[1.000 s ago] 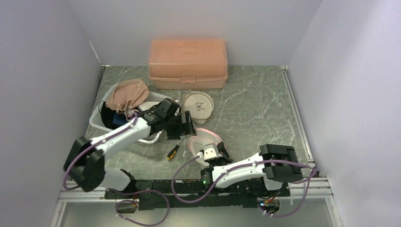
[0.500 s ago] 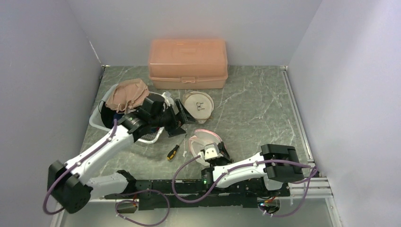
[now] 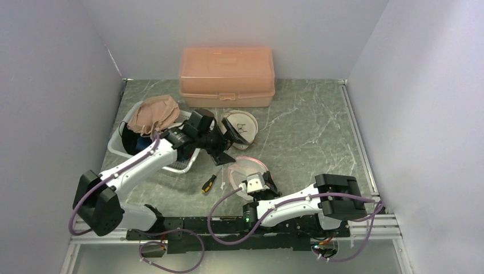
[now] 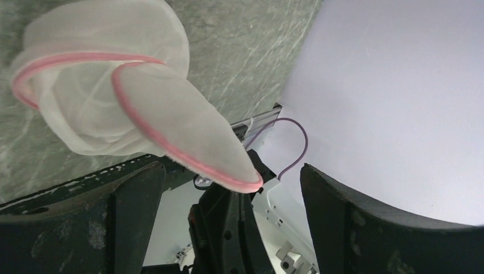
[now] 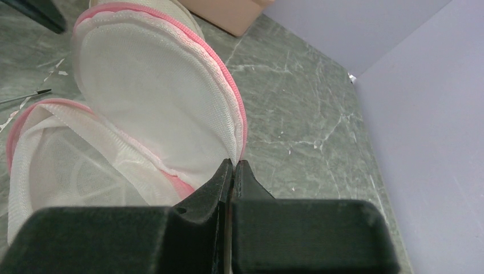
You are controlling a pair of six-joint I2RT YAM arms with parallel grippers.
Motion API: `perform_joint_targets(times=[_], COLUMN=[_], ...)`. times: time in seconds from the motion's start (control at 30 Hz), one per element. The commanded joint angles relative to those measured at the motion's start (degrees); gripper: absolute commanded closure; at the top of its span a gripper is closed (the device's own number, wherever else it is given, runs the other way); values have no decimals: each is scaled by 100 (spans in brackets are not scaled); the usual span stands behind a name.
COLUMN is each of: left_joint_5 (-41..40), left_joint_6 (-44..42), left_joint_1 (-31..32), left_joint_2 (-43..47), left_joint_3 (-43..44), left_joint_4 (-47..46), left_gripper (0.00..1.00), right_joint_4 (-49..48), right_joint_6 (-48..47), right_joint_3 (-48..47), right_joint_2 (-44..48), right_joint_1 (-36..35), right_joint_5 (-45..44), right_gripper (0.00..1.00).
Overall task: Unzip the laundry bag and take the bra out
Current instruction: Close the laundry bag at the center of the board.
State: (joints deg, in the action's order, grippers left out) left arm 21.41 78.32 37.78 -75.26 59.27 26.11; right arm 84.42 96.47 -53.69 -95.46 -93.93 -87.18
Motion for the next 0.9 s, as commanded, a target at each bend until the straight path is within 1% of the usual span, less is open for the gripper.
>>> perform_joint_targets(times=[0.0, 0.13, 0.17, 0.23, 0.3, 0.37, 0.43, 0.47, 0.5, 0.53, 0.57, 0.6, 0.63, 0.67, 0.73, 0.8, 0.87], left_joint_5=[186, 309, 252, 220, 265, 302, 324, 333, 318, 291, 258, 194, 152, 137, 134, 74, 99], left_joint_6=[181, 162, 108, 55, 80, 108, 92, 71, 49, 40, 13, -35, -77, -106, -196, -281, -320], left_joint_1=[276, 410, 454, 484, 483, 485, 477, 484, 484, 480, 472, 461, 433, 391, 319, 261, 203], left_joint_2=[-398, -723, -771, -842, -862, -866, -890, -918, -937, -953, -962, -976, -1004, -1037, -1131, -1227, -1313], left_joint_3=[447, 484, 538, 531, 411, 302, 259, 265, 276, 274, 258, 253, 264, 269, 285, 325, 323], left_joint_4=[-101, -345, -291, -342, -517, -701, -788, -799, -775, -765, -799, -836, -832, -820, -830, -815, -913], left_gripper=[6, 6, 9, 24, 41, 63, 88, 96, 97, 97, 97, 97, 97, 97, 97, 97, 97], right_joint_4=[145, 145, 145, 145, 145, 145, 145, 145, 145, 145, 145, 145, 145, 145, 131, 111, 101], right_joint_6=[117, 127, 127, 127, 136, 123, 107, 95, 81, 64, 32, -17, -75, -135, -314, -607, -957], right_joint_3=[-37, -36, -34, -27, -20, -20, -30, -34, -44, -57, -83, -116, -149, -195, -338, -572, -860], right_joint_2=[54, 59, 69, 92, 118, 132, 133, 133, 130, 144, 177, 232, 309, 397, 607, 736, 774], right_joint_1=[-20, -20, -15, -19, -29, -52, -83, -106, -126, -162, -211, -242, -281, -328, -397, -431, -448], right_joint_5=[-439, -436, -432, -433, -443, -454, -460, -464, -461, -459, -455, -435, -416, -400, -333, -241, -157], right_gripper=[100, 100, 100, 100, 100, 100, 100, 100, 99, 92, 81, 66, 46, 31, 11, 5, 3])
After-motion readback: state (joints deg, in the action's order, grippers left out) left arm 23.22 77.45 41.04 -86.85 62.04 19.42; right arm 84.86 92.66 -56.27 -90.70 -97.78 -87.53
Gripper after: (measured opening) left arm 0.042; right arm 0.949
